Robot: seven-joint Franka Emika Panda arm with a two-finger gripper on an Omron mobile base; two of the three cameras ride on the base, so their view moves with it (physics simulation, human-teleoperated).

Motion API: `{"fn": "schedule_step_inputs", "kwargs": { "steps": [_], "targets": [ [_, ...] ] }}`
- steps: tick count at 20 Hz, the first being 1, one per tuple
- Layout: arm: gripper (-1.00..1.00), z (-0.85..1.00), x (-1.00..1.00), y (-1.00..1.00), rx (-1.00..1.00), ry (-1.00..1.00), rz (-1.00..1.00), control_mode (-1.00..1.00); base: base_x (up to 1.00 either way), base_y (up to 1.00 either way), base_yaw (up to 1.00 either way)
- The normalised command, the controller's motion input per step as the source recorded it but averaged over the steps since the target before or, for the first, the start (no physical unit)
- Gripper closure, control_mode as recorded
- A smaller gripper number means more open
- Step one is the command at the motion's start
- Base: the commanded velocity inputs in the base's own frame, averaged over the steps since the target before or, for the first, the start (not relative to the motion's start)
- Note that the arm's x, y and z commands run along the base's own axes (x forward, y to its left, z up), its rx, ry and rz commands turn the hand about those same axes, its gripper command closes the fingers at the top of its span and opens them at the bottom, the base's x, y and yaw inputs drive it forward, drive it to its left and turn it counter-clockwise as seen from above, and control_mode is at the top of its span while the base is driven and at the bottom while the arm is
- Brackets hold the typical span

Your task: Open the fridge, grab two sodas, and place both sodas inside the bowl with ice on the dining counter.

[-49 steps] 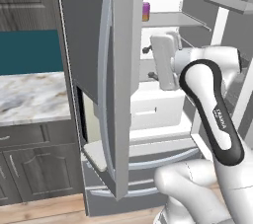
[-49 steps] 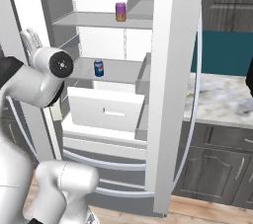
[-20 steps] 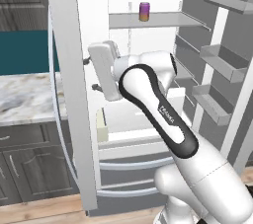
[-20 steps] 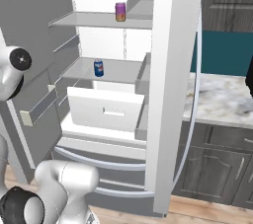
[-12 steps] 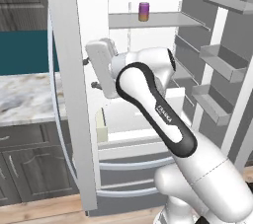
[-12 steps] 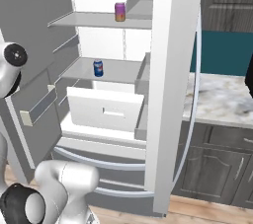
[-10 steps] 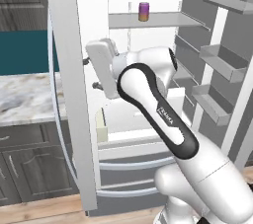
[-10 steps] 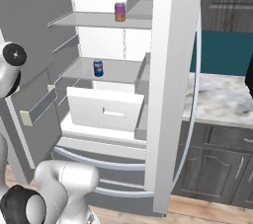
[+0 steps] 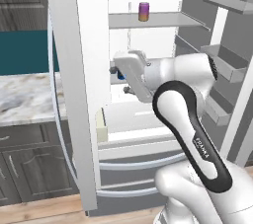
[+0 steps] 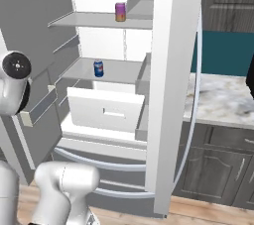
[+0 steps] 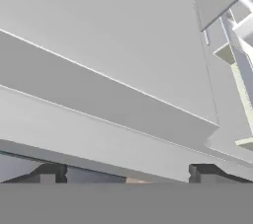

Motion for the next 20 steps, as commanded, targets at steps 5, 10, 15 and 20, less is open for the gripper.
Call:
{"fn": "schedule_step_inputs", "kwargs": {
  "steps": [5, 10, 15, 20],
  "targets": [
    [-1.0, 0.0, -0.34, -1.0, -0.27, -0.17, -0.01, -1.0, 0.0, 0.0, 0.0],
    [-1.0, -0.13, -0.38, -0.92, -0.31, -0.1, -0.07, -1.0, 0.0, 0.0, 0.0],
    [-1.0, -0.6, -0.01, -0.68, -0.34, 0.05, -0.01, -1.0, 0.0, 0.0, 0.0],
    [-1.0, -0.63, -0.17, -0.45, -0.35, 0.01, -0.03, -1.0, 0.0, 0.0, 0.0]
  ]
}}
